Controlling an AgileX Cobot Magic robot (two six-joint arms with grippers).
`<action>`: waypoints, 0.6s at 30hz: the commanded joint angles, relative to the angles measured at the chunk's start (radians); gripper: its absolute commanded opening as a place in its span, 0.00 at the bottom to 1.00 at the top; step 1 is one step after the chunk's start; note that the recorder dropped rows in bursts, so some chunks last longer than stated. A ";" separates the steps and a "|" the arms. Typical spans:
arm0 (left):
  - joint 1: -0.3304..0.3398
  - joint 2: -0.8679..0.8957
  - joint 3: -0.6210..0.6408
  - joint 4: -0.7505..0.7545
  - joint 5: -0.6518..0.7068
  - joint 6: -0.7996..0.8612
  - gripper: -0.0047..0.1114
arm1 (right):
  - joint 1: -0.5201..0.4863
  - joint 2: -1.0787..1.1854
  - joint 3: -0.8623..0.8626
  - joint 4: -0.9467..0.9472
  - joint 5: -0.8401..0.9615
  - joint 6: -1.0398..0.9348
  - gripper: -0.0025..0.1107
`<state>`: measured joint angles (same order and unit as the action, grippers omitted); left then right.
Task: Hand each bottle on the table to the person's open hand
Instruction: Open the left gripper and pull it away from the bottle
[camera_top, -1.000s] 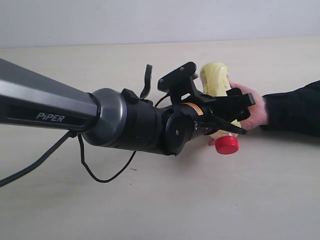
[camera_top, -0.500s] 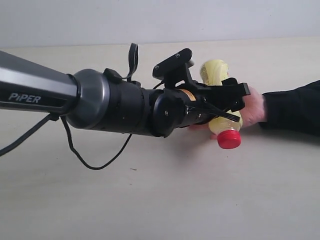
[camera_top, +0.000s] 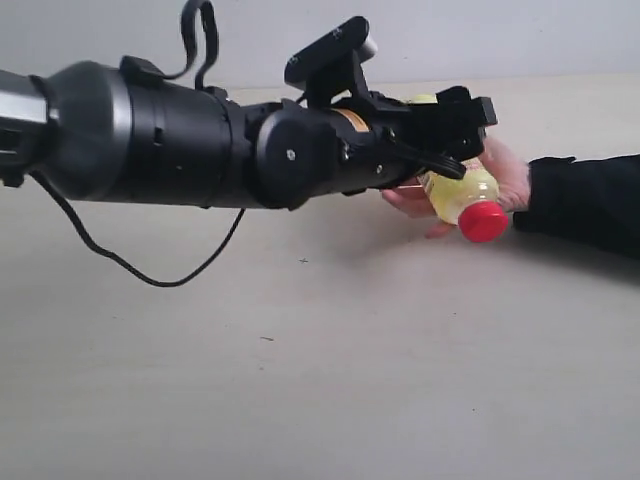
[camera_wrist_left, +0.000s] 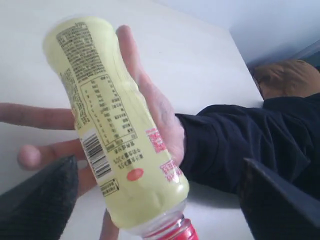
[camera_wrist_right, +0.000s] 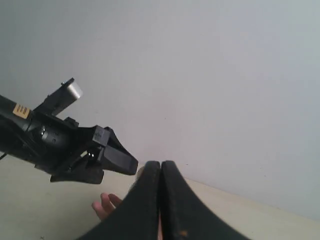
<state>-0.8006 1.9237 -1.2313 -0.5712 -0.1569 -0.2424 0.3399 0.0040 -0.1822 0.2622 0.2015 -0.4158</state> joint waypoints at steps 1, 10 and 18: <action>0.035 -0.081 -0.001 0.018 0.035 0.083 0.63 | -0.003 -0.004 0.002 -0.001 -0.008 0.001 0.02; 0.089 -0.355 -0.001 0.125 0.246 0.273 0.04 | -0.003 -0.004 0.002 -0.001 -0.008 0.001 0.02; 0.059 -0.643 0.165 0.202 0.233 0.402 0.04 | -0.003 -0.004 0.002 -0.001 -0.008 0.001 0.02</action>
<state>-0.7292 1.3718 -1.1566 -0.3852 0.1135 0.1166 0.3399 0.0040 -0.1822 0.2622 0.2015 -0.4158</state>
